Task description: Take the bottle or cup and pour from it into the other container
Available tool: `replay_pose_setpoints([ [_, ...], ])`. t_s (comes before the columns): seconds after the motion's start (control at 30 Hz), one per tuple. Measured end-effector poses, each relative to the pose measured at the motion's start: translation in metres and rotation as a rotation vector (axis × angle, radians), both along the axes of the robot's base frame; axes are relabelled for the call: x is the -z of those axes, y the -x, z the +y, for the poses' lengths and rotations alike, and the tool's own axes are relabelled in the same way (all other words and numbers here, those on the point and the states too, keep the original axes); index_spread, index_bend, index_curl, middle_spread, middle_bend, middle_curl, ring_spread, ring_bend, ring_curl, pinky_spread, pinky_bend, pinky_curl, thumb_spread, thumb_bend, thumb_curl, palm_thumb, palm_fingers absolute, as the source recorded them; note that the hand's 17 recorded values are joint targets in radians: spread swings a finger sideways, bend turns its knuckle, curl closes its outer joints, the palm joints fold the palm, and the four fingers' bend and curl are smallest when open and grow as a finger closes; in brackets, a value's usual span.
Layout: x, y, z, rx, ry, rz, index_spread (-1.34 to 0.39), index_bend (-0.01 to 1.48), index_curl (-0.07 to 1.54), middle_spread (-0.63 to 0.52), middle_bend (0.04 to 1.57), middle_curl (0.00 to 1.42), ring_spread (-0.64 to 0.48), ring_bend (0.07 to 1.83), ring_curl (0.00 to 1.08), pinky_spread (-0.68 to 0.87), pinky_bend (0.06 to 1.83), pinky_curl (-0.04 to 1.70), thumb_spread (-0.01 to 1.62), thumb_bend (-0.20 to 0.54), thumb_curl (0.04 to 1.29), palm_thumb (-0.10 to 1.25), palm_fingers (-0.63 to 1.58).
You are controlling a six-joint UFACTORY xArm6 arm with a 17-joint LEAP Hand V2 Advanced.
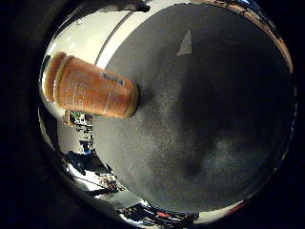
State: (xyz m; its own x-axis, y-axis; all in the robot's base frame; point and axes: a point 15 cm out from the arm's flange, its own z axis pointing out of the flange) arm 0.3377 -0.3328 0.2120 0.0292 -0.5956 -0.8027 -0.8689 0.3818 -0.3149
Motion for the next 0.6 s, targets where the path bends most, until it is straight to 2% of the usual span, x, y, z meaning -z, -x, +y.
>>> replay_pose_setpoints([
  [0.13, 0.006, -0.001, 0.007, -0.013, 0.012, 0.014, -0.21, 0.17, 0.32, -0.02, 0.44, 0.41, 0.09, 0.63, 0.22, 0.42, 0.75, 0.00, 1.03, -0.026, 0.34, 0.58, 0.25],
  [0.43, 0.012, -0.004, 0.032, -0.069, 0.023, 0.038, -0.20, 0.18, 0.33, -0.06, 0.47, 0.43, 0.04, 0.73, 0.23, 0.34, 0.82, -0.01, 1.02, -0.023, 0.35, 0.61, 0.41],
  [0.53, 0.012, -0.004, 0.036, -0.079, 0.022, 0.037, -0.22, 0.19, 0.35, -0.11, 0.55, 0.46, -0.04, 0.86, 0.27, 0.19, 0.87, -0.01, 1.01, -0.020, 0.36, 0.66, 0.59],
  [0.6, 0.012, -0.006, 0.041, -0.092, 0.025, 0.032, -0.25, 0.20, 0.36, -0.15, 0.63, 0.50, -0.11, 0.95, 0.29, 0.02, 0.95, -0.01, 1.01, -0.016, 0.38, 0.70, 0.78],
])
